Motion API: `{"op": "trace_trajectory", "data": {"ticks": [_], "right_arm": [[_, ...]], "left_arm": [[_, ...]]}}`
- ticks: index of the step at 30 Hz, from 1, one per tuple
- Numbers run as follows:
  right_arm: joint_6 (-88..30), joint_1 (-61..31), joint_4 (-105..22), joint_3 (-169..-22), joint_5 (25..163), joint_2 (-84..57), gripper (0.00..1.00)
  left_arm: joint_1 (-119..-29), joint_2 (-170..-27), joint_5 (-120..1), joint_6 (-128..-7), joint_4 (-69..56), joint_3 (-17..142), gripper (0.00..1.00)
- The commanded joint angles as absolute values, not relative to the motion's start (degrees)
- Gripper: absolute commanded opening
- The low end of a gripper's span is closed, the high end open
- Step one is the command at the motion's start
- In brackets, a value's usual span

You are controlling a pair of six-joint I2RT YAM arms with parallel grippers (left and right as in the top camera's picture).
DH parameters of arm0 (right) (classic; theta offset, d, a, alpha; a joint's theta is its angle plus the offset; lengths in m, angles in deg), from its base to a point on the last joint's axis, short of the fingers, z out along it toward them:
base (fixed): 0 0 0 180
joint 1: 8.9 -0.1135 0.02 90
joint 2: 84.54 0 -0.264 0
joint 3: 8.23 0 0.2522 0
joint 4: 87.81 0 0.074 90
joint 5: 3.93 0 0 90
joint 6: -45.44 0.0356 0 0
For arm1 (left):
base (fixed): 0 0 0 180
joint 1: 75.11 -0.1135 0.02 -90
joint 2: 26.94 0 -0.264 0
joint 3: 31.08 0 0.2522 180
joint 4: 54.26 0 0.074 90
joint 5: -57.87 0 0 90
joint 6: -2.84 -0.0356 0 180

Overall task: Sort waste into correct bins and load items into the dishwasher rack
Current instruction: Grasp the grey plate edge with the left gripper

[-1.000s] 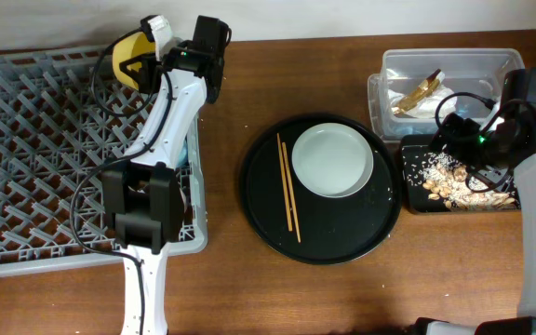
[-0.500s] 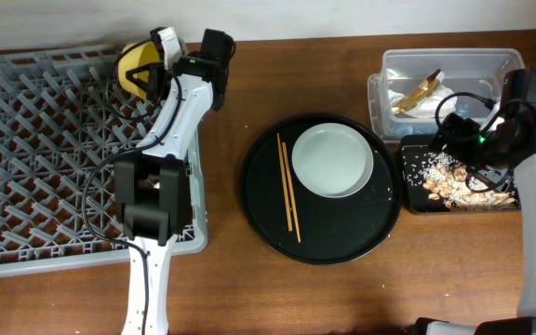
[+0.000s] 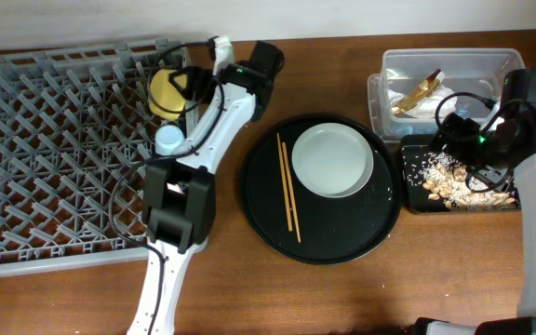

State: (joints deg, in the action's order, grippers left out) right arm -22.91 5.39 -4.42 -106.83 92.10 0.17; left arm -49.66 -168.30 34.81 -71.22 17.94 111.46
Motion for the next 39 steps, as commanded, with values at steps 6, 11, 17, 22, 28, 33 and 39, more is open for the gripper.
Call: {"op": "trace_trajectory", "data": {"ticks": [6,11,17,22,28,33,39], "right_arm": [[-22.87,5.76,-4.42,-106.63,91.4,0.47,0.99],[-22.87,5.76,-4.42,-106.63,91.4,0.47,0.98],[-22.87,5.76,-4.42,-106.63,91.4,0.47,0.98],[-22.87,5.76,-4.42,-106.63,91.4,0.47,0.99],[-22.87,5.76,-4.42,-106.63,91.4,0.47,0.98],[-22.87,5.76,-4.42,-106.63,91.4,0.47,0.98],[-22.87,5.76,-4.42,-106.63,91.4,0.47,0.99]], "left_arm": [[-47.98,-165.81,-41.01,-73.6,27.53,119.83,0.75],[-44.81,-165.83,-47.35,-80.7,26.38,112.7,0.7],[-42.1,-165.92,-42.21,-80.55,22.11,108.44,0.58],[-41.77,-165.92,-33.6,-76.31,18.86,105.79,0.55],[-39.37,-166.22,-34.45,-76.33,17.41,105.29,0.47],[-37.79,-167.47,-32.27,-76.31,17.2,105.27,0.4],[-37.88,-169.67,-32.33,-75.85,16.98,105.29,0.03]]}}
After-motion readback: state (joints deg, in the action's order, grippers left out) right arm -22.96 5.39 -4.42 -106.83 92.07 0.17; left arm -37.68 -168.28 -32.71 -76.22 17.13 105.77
